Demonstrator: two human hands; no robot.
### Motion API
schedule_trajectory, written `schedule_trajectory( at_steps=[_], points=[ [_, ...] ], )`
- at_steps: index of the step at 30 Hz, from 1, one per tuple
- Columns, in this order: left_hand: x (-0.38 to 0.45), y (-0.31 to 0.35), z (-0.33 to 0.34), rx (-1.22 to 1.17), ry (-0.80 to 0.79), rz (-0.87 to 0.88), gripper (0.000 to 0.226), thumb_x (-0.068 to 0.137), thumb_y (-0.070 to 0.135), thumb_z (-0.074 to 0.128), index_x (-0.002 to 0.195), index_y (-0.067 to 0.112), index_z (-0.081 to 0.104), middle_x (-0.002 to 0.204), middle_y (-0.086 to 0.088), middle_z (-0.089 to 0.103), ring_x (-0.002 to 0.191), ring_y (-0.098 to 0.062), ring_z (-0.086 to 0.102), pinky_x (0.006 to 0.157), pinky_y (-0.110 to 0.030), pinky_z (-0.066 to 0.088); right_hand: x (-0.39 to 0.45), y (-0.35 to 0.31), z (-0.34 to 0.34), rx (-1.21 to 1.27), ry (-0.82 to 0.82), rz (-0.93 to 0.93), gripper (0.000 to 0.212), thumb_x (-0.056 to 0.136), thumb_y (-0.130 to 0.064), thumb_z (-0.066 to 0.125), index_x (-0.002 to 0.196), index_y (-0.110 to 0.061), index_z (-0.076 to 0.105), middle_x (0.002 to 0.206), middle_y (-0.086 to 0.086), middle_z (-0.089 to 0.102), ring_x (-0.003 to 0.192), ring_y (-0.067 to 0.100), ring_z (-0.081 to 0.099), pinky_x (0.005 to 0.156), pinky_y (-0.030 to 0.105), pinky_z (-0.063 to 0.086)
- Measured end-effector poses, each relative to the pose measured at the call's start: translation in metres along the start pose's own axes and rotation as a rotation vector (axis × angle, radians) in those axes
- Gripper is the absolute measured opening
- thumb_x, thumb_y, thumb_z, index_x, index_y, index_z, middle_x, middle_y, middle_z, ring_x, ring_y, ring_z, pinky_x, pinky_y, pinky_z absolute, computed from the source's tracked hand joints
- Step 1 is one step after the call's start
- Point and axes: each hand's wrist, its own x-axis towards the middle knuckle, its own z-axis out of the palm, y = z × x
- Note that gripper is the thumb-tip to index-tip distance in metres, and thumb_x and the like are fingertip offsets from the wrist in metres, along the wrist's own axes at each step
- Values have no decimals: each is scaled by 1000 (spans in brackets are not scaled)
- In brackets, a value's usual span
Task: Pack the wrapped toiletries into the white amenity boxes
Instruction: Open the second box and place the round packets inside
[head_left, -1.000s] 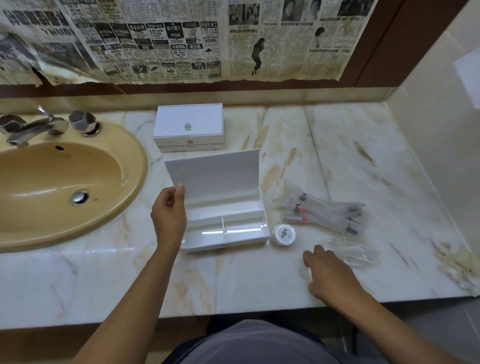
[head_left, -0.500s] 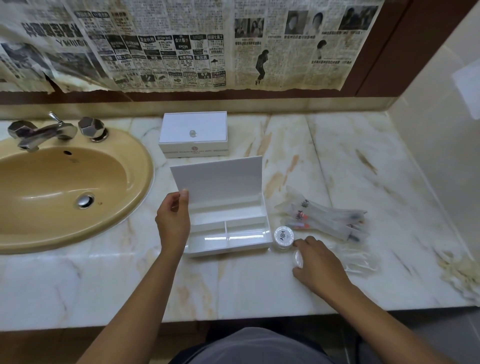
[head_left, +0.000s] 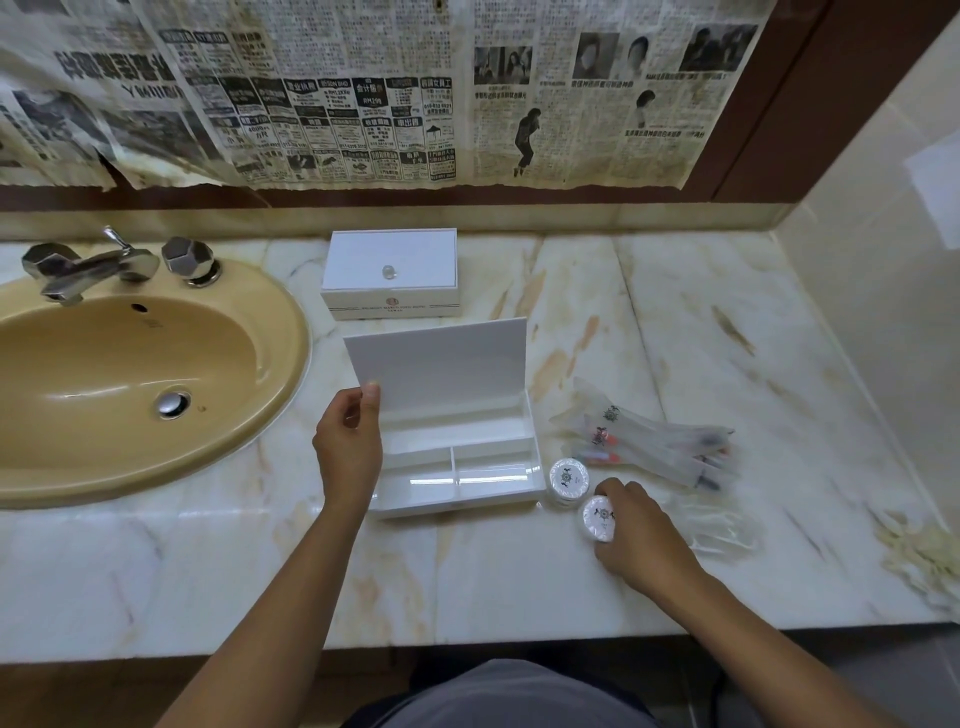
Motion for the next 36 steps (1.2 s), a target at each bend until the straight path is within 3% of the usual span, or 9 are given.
schedule_trajectory(
  at_steps=[2,6,9,12,17,23,29,32,36],
  points=[
    [0,0,0,-3,0,2,32,97,44,50,97,16,65,89,5,66,84,-7,61,72,-15,43,-1,0,-6,-5,-53,-4,54,77,-17,64,127,-24,44,107,-3,42,90,17,51,71,26,41],
    [-1,1,0,-15,-4,8,31,97,43,51,98,16,66,89,6,67,85,-6,61,73,-15,44,-1,-6,-28,-49,-94,-41,85,68,-51,76,139,-34,33,133,-8,38,113,13,53,85,28,45],
    [0,0,0,-17,-2,7,31,97,43,51,98,15,66,89,5,67,85,-6,61,73,-16,44,5,-17,-38,-17,13,-103,75,71,-59,71,135,-35,42,140,-11,39,122,11,49,91,29,44],
    [0,0,0,-19,-2,4,32,97,43,51,96,15,65,88,5,66,83,-6,61,72,-16,44,13,-30,-36,-75,64,-140,65,78,-53,67,133,-29,44,142,-9,39,129,13,42,95,29,41],
    [-1,1,-1,-23,0,1,31,97,43,51,96,15,66,88,4,66,81,-6,60,71,-13,42,21,-40,-28,-164,80,-164,52,82,-39,64,129,-24,46,127,-3,47,122,18,44,89,29,43],
    [-2,3,-1,-33,7,-5,29,97,42,52,95,17,66,86,7,66,81,-4,60,69,-7,41,26,-43,-30,-200,146,-173,39,81,-36,62,115,-19,54,114,-1,53,108,19,52,81,30,46],
    [-1,2,-2,-51,8,-13,29,96,42,53,94,17,66,84,8,66,79,-4,60,68,-8,41,10,-90,-44,-93,257,-380,38,83,-37,64,115,-19,55,109,-2,57,96,19,57,78,30,48],
    [-1,3,-2,-43,1,-5,27,97,41,53,94,18,66,85,9,66,82,-3,61,67,-5,41,1,-129,-38,-91,216,-500,36,83,-40,62,112,-22,50,103,-2,60,89,21,60,71,29,45],
    [6,0,-7,-21,-43,-19,28,96,41,55,90,17,67,85,7,68,82,-5,61,69,-13,42,4,-171,-13,-241,105,-566,27,84,-42,58,95,-18,56,94,2,64,83,24,58,68,30,40]
  ],
)
